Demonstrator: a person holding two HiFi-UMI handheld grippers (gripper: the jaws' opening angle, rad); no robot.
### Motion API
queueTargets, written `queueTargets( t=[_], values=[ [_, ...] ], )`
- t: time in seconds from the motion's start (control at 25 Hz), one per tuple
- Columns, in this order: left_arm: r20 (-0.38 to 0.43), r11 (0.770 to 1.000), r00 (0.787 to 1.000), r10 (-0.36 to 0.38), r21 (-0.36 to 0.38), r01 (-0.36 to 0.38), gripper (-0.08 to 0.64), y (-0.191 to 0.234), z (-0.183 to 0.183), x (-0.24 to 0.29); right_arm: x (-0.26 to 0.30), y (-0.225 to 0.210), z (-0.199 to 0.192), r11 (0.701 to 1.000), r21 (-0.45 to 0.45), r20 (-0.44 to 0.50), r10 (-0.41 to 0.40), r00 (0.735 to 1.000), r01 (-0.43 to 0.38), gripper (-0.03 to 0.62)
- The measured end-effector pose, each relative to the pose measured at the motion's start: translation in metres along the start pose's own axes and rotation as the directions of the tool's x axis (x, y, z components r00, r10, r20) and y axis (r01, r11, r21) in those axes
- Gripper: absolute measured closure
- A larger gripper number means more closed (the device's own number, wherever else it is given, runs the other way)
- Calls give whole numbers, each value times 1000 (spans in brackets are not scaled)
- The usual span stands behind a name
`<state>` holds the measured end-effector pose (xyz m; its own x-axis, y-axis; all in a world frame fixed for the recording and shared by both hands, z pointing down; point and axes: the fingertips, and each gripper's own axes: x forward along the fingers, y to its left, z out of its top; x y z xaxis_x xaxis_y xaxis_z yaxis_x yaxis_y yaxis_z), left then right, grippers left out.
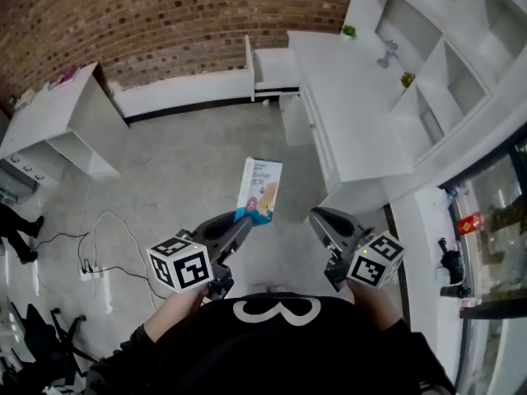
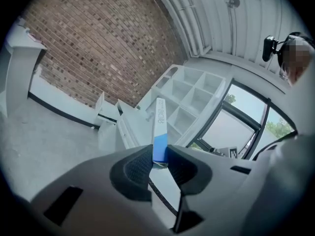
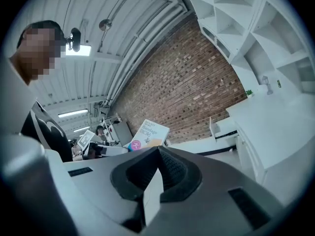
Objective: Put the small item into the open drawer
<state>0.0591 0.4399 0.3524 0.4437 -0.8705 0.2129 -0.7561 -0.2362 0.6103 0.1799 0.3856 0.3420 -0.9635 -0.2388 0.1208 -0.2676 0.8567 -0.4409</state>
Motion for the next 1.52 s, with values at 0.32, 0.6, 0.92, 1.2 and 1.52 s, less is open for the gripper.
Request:
queueTargets(
  t=[0.32,0.6,0.92,1.2,1.52],
  values=[
    [0,1000,1000,21,11,-21,474,15,3,-4,16,-4,-6,1000,-13,-22,-7,1000,7,583],
    [10,998,998,55,16,-55,474,38,26,17,41,-30,12,1000,-7,-4,19,1000,-19,583],
    [4,996,996,92,6,-93,474,82,73,88,88,-111,50,999,20,4,43,999,-44,583],
    [2,992,992,124,4,-124,474,125,123,158,134,-188,86,997,41,-4,63,998,-63,583],
    [20,992,992,127,13,-127,474,147,164,216,165,-246,127,997,19,13,68,998,-68,583]
  ],
)
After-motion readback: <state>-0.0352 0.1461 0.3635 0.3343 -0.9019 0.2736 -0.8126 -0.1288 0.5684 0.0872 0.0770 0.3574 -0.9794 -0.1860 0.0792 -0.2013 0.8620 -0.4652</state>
